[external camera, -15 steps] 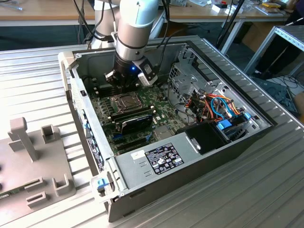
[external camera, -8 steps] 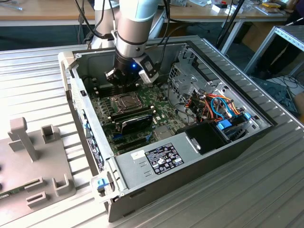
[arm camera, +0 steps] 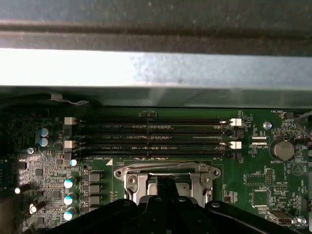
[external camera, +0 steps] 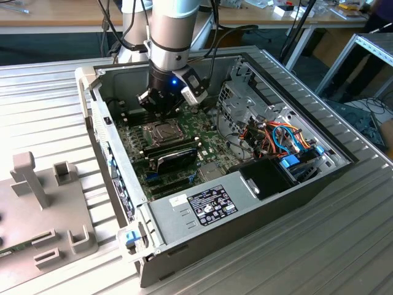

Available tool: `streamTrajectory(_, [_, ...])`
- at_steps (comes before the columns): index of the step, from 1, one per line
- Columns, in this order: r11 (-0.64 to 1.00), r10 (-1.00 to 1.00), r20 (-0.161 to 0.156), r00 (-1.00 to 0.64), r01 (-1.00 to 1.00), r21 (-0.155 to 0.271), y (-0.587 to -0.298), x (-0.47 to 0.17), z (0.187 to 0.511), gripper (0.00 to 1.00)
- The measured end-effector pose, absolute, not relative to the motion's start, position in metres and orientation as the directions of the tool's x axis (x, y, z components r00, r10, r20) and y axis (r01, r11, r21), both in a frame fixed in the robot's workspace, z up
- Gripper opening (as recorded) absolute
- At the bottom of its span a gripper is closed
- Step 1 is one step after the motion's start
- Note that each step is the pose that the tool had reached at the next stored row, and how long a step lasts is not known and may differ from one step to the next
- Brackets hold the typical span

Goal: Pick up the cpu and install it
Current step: 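Install the first cpu locking lever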

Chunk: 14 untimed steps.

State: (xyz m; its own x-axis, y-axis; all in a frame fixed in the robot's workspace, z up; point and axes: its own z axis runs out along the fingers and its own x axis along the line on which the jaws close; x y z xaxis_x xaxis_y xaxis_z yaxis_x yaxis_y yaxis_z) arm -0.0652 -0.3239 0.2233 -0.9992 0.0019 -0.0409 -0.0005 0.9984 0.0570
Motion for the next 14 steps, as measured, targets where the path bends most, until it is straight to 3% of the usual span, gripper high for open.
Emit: streamTrajectory(14, [0.999, 0.002, -0.041, -0.999, 0.0, 0.054, -0.336, -0.065, 0.235, 0.11])
